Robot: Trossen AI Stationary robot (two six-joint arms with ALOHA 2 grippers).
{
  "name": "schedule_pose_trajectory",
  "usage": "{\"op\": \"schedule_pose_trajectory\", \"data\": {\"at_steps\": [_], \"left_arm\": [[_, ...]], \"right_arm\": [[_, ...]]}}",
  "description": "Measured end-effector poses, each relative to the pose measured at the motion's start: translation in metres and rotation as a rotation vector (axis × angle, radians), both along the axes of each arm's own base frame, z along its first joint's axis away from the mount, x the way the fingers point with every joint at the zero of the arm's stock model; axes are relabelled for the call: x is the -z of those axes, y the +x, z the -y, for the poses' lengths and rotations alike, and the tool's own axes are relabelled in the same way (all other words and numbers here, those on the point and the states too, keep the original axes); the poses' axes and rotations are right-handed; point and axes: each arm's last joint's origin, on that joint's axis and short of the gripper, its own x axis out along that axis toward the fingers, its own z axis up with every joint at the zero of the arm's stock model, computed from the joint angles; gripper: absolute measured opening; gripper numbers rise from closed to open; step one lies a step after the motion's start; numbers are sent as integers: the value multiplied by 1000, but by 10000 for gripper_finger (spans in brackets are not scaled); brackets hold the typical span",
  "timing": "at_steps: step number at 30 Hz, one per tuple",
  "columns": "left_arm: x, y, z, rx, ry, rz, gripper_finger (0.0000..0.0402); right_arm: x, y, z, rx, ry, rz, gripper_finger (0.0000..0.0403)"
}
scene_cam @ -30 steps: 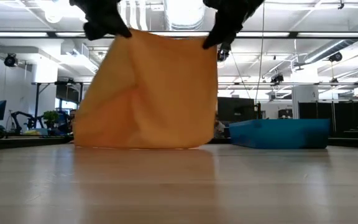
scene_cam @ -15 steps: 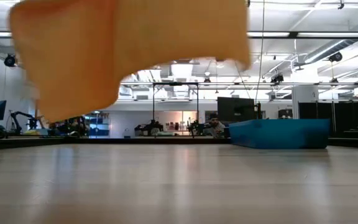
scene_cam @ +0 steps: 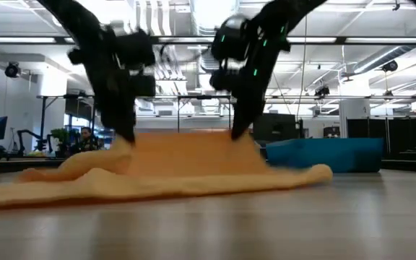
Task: Roll microfiber towels into tight, uniform cylinder then place into a basket
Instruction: Roll the orange towel
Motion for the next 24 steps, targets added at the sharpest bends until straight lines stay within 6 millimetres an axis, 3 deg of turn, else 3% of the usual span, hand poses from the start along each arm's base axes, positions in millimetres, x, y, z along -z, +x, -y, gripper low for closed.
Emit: {"op": "schedule_pose_trajectory", "data": {"at_steps": [4, 9, 14, 19, 24], "left_arm": [[39, 6, -8, -3, -20, -142, 13], [39, 14, -14, 19, -37, -169, 71], [7, 3, -16, -34, 76, -226, 130], [-28, -16, -6, -128, 78, -159, 150], [-56, -28, 21, -133, 54, -33, 151]], "right_arm": [[33, 11, 5, -30, 9, -95, 9], [36, 19, 11, -23, 0, -121, 42], [20, 15, 14, 2, -31, -107, 112], [0, 7, 14, 16, -58, -70, 178], [-23, 2, -12, -7, -9, -20, 211]]}}
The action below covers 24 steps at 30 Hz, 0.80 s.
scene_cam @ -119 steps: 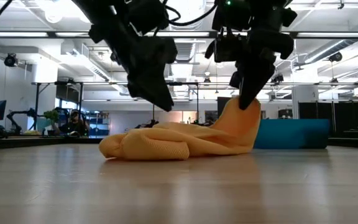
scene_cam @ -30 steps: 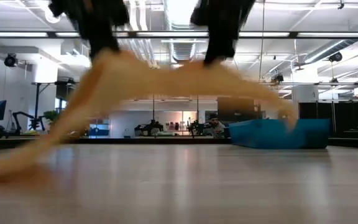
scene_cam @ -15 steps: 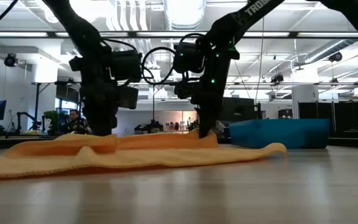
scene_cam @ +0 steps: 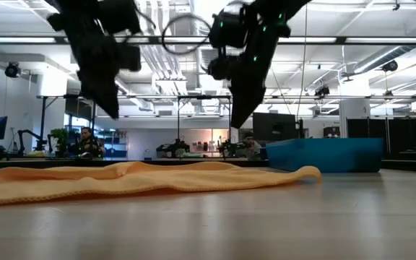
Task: Roll microfiber towels into tight, uniform cylinder then place into a basket
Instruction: Roll the orange towel
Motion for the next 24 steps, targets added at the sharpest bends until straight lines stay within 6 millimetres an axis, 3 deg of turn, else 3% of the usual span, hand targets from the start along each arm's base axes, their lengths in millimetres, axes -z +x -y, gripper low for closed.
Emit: {"op": "schedule_pose_trajectory", "data": {"at_steps": [4, 9, 13, 18, 24], "left_arm": [[-5, -2, 35, 184, 29, 99, 151], [18, 0, 73, 376, 100, 199, 151], [39, 9, 79, 360, 191, 179, 151], [60, 28, 82, 365, 184, 151, 151], [88, 42, 83, 288, 115, 1, 132]], "right_arm": [[-1, 3, -33, -75, 55, 5, 214], [11, 8, -70, -148, 66, -21, 214], [20, 13, -83, -143, 70, -21, 214], [26, 15, -88, -103, 84, -27, 215], [24, 15, -91, -96, 116, -17, 214]]}}
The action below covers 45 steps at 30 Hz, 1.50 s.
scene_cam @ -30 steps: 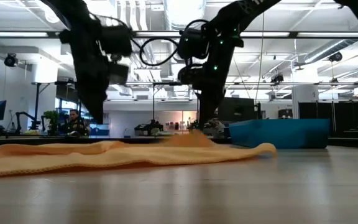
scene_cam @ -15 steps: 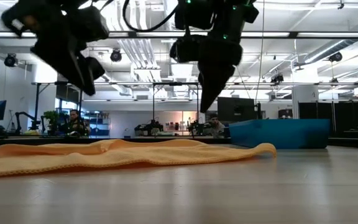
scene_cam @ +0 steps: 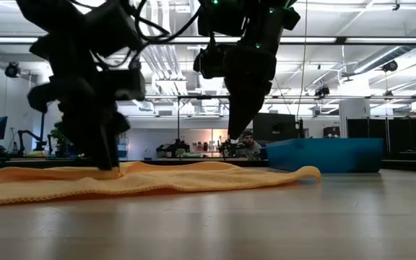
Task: Roll microfiber towels into tight, uniform cylinder then place into a basket
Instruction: Roll the orange towel
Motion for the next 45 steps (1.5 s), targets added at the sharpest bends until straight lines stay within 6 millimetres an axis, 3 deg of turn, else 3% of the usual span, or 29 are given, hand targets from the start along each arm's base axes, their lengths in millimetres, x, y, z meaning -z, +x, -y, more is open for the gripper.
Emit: {"op": "schedule_pose_trajectory", "data": {"at_steps": [7, 12, 21, 25, 31, 33, 36, 40, 42, 45], "left_arm": [[7, 10, 1, -46, -19, -27, 84], [4, 7, 1, -72, -35, -41, 14], [-31, -16, -2, -183, -107, -17, 2], [-43, -37, -4, -236, -93, -68, 1], [-49, -60, -4, -264, -53, -60, 1], [-49, -63, -4, -279, -61, -45, 0], [-49, -67, -5, -285, -59, -36, 0], [-49, -68, -6, -288, -61, -32, 0], [-49, -68, -6, -289, -60, -33, 0], [-49, -67, -8, -314, -7, -18, 0]], "right_arm": [[1, 0, -14, -4, 23, -1, 214], [9, -2, -23, -23, 37, -30, 214], [57, -15, -30, -100, 100, -189, 214], [62, -18, -9, -184, 57, -200, 214], [52, -17, 47, -290, -280, -277, 212], [44, -18, 62, -268, -353, -322, 209], [17, -18, 74, -120, -316, -309, 200], [1, -12, 61, 133, -1, -179, 185], [0, -3, 43, 134, 125, -101, 180], [0, 12, -1, 5, 145, 47, 177]]}}
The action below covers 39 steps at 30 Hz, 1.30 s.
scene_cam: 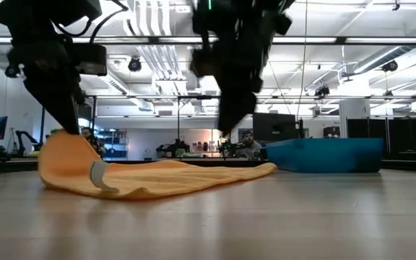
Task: Roll microfiber towels into tight, uniform cylinder then place into a basket
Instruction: Roll the orange towel
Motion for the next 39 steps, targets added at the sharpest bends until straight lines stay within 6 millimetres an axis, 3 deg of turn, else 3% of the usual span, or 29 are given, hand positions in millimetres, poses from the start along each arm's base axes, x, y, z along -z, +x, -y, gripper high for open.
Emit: {"op": "schedule_pose_trajectory", "data": {"at_steps": [3, 7, 10, 15, 20, 24, 28, 32, 39], "left_arm": [[-1, 0, -4, -66, 77, 19, 0], [0, 1, -6, -33, 107, 17, 0], [-1, 2, -5, 37, 129, 20, 0], [1, 1, -5, 41, 133, 19, 0], [6, 3, -5, -34, 95, 22, 0], [9, 4, -4, -89, 56, 16, 0], [10, 5, -3, -83, 36, 10, 0], [10, 4, -2, -73, 17, 4, 0], [10, 4, -2, -68, 6, 2, 0]], "right_arm": [[-2, 8, -55, -154, -11, 170, 183], [-6, 3, -118, -233, -162, 307, 207], [-1, -1, -144, -222, -191, 316, 230], [28, 3, -176, -299, -201, 295, 260], [54, 22, -188, -316, -248, 237, 260], [59, 39, -186, -275, -384, 192, 249], [65, 51, -194, -330, -277, 185, 237], [68, 56, -198, -362, -204, 175, 210], [61, 53, -195, -319, -257, 96, 152]]}}
